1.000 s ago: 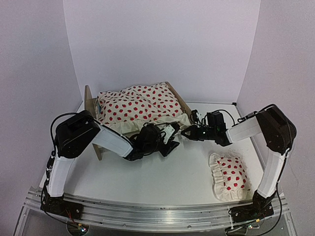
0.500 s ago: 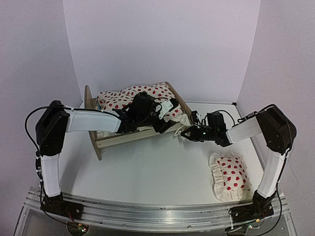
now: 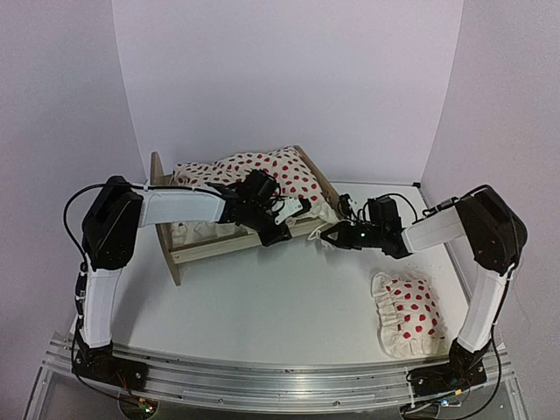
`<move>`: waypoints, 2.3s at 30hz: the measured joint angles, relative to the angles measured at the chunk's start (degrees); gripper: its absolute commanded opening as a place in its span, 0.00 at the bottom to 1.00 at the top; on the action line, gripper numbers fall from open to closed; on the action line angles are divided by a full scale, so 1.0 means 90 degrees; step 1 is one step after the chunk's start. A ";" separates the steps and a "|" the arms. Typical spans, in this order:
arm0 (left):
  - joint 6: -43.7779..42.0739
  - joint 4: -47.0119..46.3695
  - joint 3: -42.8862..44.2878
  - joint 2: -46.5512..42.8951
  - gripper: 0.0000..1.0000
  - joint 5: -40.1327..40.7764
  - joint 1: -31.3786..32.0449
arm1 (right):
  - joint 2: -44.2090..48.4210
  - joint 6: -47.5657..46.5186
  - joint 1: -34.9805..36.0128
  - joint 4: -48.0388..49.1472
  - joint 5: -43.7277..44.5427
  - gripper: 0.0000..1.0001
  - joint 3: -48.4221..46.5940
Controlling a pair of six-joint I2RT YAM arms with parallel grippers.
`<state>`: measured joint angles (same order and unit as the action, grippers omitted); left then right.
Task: Set up the pet bed
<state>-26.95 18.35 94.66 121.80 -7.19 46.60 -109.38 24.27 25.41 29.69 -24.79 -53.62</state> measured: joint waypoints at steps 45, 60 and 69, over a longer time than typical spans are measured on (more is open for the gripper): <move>0.4531 -0.4266 -0.5699 -0.2228 0.65 -0.0231 0.1038 | 0.0194 0.0007 0.1170 -0.0716 -0.0228 0.00 -0.0414; 0.6396 -0.8983 -0.5752 -0.0017 0.75 0.1321 0.1021 | 0.0189 0.0046 0.1168 -0.0739 -0.0229 0.00 -0.0309; 0.6272 -1.0302 -0.5477 0.0733 0.65 0.1957 0.0899 | -0.0040 0.0066 0.1168 -0.0738 -0.0250 0.00 -0.0309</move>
<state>29.50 -74.36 45.37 128.39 10.42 54.70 -109.74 24.86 35.92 23.05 -27.05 -56.40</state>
